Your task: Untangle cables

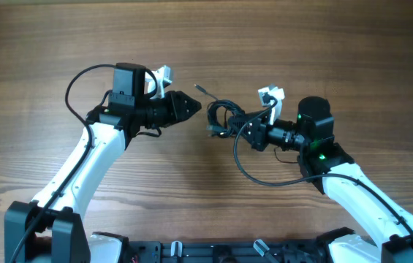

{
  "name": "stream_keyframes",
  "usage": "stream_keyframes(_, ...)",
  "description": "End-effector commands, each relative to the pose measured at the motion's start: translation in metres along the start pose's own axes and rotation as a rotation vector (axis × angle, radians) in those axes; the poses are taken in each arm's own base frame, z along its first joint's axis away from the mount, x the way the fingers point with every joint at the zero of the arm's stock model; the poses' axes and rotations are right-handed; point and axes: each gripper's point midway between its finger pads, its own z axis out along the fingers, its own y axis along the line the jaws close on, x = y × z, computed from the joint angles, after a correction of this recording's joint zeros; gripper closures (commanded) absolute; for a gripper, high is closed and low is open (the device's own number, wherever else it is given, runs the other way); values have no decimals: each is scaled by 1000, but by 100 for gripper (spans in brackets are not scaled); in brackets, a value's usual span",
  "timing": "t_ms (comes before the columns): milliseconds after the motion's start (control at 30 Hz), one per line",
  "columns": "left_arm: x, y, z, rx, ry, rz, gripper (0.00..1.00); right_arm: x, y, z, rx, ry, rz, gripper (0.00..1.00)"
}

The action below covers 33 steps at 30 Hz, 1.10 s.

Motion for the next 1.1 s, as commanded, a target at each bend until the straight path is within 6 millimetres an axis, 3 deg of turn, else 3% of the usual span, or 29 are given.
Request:
stream_keyframes(0,3,-19,-6,86,22,83,53,-14,-21,0,116,-86,206,96)
stream_keyframes(200,7,-26,-7,123,50,-28,45,-21,-33,-3,164,-164,535,96)
stream_keyframes(267,6,-26,-7,124,50,-63,25,-18,-35,-3,165,-163,638,96)
stream_keyframes(333,7,-28,-7,125,54,-119,19,-15,-36,-3,167,-164,749,96)
stream_keyframes(467,10,-35,1,116,61,-198,12,-14,-34,-2,159,-166,808,96)
stream_keyframes(567,17,-35,13,46,49,-334,12,-10,-29,3,152,-149,808,96)
stream_keyframes(667,22,-43,27,8,19,-353,13,-5,-23,9,153,-144,853,96)
stream_keyframes(733,25,-49,35,-4,2,-343,19,-3,-18,14,150,-140,861,95)
stream_keyframes(833,24,-47,41,-53,-49,-363,46,3,-10,19,141,-119,851,96)
stream_keyframes(900,22,-45,41,-65,-65,-364,56,4,-7,21,136,-110,849,96)
stream_keyframes(1033,19,-42,40,-77,-83,-365,94,5,-7,21,136,-109,848,92)
stream_keyframes(1067,18,-40,39,-83,-92,-365,96,5,-7,21,137,-109,846,89)
